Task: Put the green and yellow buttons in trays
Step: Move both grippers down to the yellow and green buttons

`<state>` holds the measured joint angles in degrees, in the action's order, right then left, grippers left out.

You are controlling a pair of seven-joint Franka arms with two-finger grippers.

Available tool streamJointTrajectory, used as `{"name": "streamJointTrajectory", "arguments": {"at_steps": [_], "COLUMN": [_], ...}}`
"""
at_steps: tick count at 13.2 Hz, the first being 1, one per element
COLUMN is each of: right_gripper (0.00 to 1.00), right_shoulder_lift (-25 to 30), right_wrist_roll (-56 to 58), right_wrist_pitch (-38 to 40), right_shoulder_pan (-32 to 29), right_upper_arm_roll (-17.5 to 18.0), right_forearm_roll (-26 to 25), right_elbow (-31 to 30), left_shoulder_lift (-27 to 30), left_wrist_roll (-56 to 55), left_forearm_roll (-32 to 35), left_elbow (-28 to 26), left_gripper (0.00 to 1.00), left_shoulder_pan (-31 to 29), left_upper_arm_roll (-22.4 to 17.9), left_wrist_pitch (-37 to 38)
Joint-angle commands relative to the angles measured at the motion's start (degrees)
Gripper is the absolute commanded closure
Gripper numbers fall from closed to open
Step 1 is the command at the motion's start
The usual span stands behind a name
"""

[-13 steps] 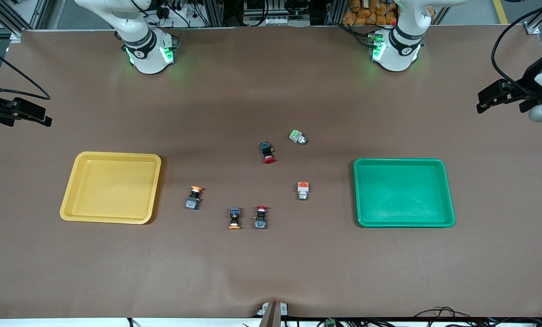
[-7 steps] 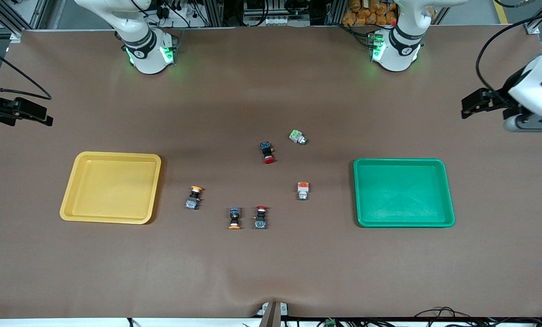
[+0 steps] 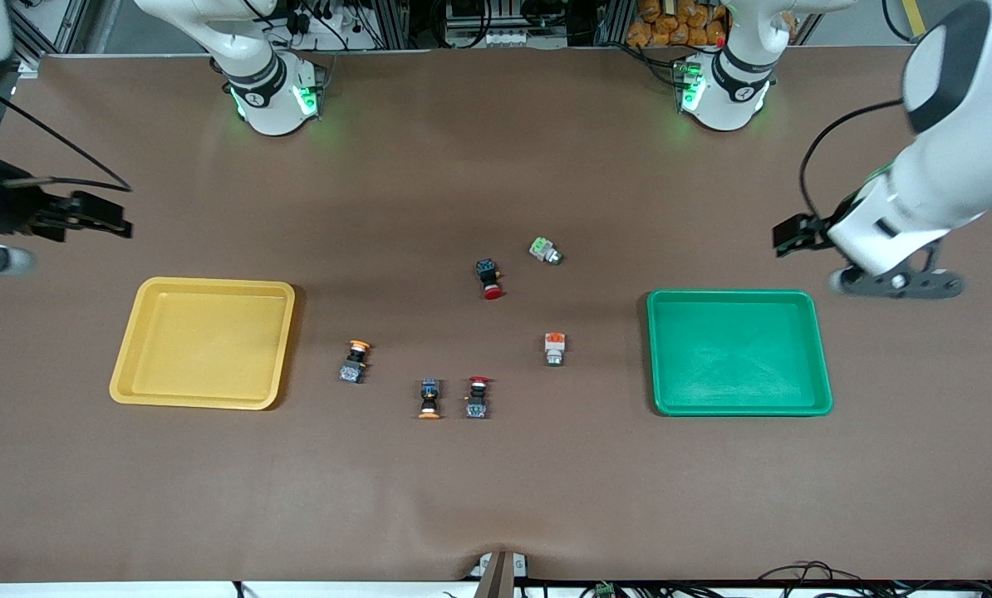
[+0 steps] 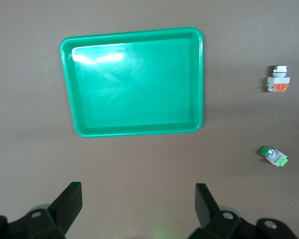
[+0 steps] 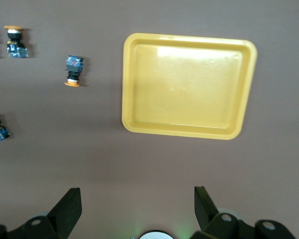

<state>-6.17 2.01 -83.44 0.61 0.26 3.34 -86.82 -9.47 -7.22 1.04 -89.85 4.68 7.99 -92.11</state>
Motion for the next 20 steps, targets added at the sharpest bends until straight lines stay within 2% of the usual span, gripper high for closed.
{"name": "streamJointTrajectory", "arguments": {"at_steps": [1, 5, 7, 10, 13, 15, 17, 20], "right_gripper": [0.0, 0.0, 0.0, 0.0, 0.0, 0.0, 0.0, 0.0], "right_shoulder_lift": [-2.5, -8.8, -12.8, -18.8, -25.5, -29.3, -31.7, -32.2], "right_wrist_roll": [-1.0, -3.1, -4.3, -11.7, -20.6, -25.7, -29.5, -35.4], "right_wrist_pitch": [-2.1, -4.3, -6.9, -15.2, -25.0, -30.6, -35.9, -43.9], "right_shoulder_pan": [3.5, 4.7, 4.9, 8.2, 12.8, 15.7, 17.0, 19.4], "right_upper_arm_roll": [-0.3, -0.2, -0.2, -0.2, -0.3, -0.4, -0.4, -0.4], "right_forearm_roll": [0.3, -0.1, 0.3, 1.1, 1.0, 0.4, 0.3, 0.2], "right_elbow": [0.6, 1.1, 2.2, 1.7, 1.4, 1.2, -0.2, -5.9], "left_shoulder_lift": [-3.7, -12.4, -15.3, -20.4, -23.9, -25.4, -27.4, -30.6], "left_wrist_roll": [-5.0, -9.9, -11.9, -12.5, -13.0, -13.5, -14.9, -18.0], "left_forearm_roll": [-1.0, -0.9, -1.0, -0.8, -0.7, -0.6, -0.6, 0.6], "left_elbow": [1.6, 7.4, 7.8, 9.2, 12.2, 12.2, 12.3, 12.2], "left_gripper": [0.0, 0.0, 0.0, 0.0, 0.0, 0.0, 0.0, 0.0], "left_shoulder_pan": [3.1, 8.8, 10.3, 13.4, 15.1, 16.3, 17.6, 20.1], "left_upper_arm_roll": [0.2, 0.1, 0.1, -0.3, -0.7, -0.7, -0.7, -0.9], "left_wrist_pitch": [-3.1, -6.8, -11.2, -16.7, -18.0, -20.6, -23.5, -28.9]}}
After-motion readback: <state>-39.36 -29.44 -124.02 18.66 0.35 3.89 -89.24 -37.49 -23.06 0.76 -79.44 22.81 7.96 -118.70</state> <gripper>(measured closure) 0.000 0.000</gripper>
